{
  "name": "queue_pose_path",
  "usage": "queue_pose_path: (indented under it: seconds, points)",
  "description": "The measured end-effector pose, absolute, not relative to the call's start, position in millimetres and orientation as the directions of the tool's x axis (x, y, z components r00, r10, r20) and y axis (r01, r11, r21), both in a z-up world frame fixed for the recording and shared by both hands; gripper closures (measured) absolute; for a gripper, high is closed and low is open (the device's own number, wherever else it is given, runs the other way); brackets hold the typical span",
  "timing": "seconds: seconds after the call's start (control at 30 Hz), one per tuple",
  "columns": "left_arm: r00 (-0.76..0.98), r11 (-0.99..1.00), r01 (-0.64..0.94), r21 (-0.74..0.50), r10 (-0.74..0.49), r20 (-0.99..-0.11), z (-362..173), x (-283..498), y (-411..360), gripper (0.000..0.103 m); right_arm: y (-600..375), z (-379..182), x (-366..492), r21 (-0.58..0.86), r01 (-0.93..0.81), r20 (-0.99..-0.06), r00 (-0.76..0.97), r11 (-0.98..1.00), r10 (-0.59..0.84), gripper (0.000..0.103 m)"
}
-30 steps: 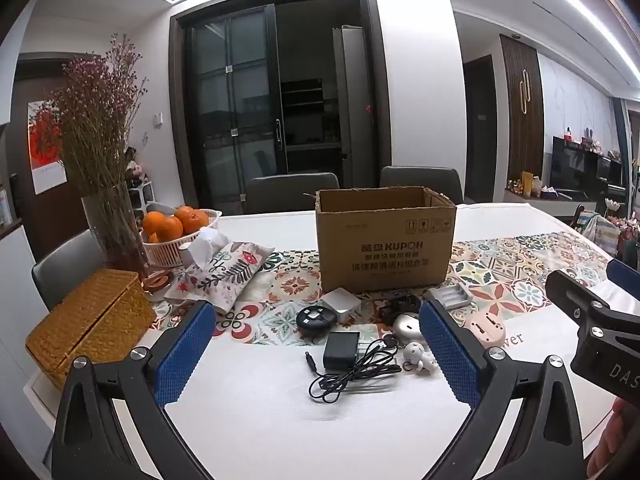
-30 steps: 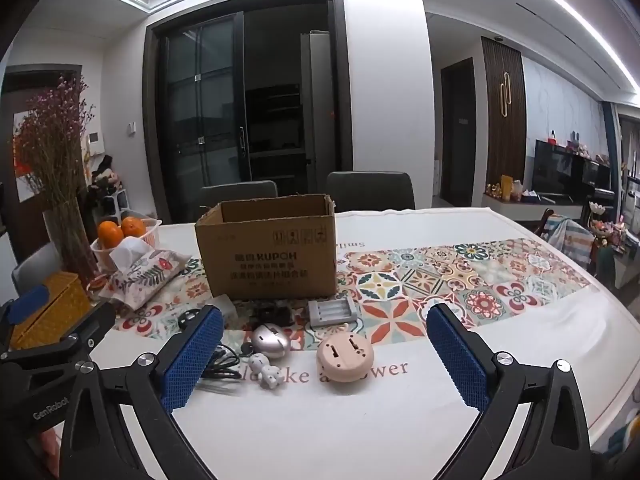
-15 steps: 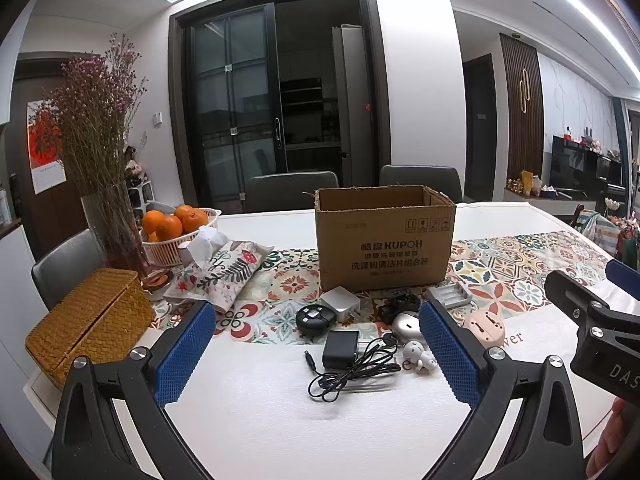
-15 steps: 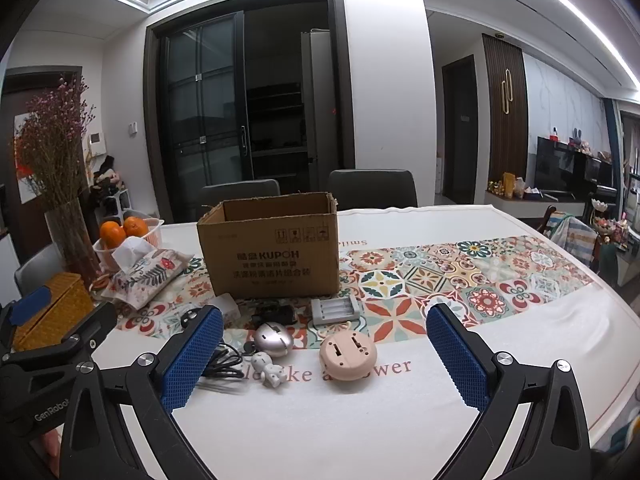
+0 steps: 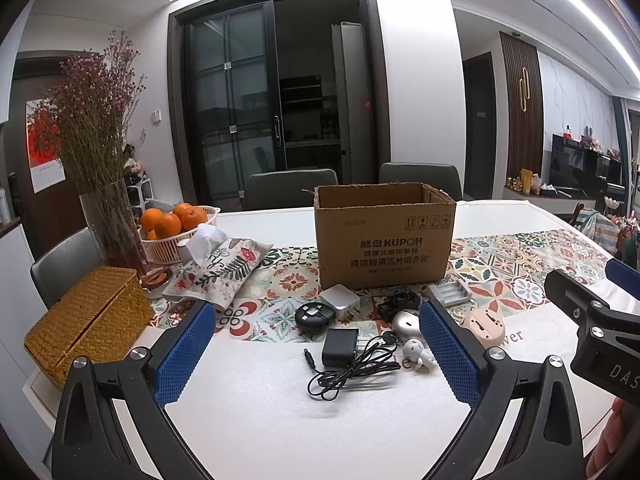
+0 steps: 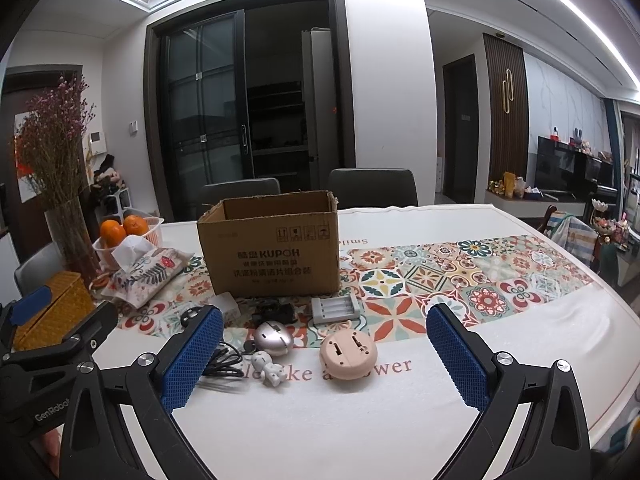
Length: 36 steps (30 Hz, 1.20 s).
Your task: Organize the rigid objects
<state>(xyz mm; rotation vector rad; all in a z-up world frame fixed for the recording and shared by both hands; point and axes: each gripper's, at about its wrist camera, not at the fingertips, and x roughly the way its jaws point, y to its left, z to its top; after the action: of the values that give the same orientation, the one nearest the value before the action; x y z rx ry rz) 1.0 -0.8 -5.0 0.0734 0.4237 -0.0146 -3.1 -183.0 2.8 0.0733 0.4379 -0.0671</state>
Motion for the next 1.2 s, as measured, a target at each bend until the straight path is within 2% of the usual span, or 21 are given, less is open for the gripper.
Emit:
queue_pose_path:
  seconds: [1.2]
  points:
    - [0.904,0.997,0.039,0.073,-0.003,-0.428,-4.7,3.6,-1.6,0.0,-184.8,2.7,-2.4,0.062,0.082,-0.43,0.902,0.995,-0.048,0.0]
